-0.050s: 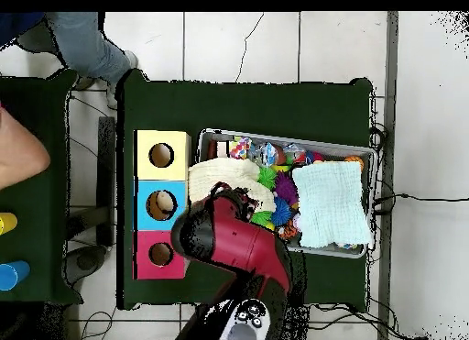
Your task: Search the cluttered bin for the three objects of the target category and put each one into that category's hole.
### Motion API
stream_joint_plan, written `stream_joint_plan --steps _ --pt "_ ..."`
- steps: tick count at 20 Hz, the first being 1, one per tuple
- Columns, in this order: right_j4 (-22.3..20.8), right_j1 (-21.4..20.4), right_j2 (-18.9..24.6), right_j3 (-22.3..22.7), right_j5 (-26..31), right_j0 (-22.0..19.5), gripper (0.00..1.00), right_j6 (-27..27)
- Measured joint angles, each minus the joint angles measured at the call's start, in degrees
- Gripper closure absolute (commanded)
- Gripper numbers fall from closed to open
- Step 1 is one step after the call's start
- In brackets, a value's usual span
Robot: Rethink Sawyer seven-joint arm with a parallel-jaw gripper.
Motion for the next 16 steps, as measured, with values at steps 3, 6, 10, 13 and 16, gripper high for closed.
stream_joint_plan --steps 3,6,10,13,16 --pt "-2.46 0.65 0.67 0.02 -1.31 -1.93 1.0 0.0" --pt "-3.56 0.78 1.15 0.08 -1.72 -2.94 1.0 0.0" --pt "-6.51 0.65 4.6 0.5 -1.77 -7.42 1.0 0.0" --pt "-8.1 0.63 6.77 0.79 -1.77 -10.25 1.0 0.0" --pt "-9.45 0.55 8.54 1.11 -1.77 -12.46 1.0 0.0"
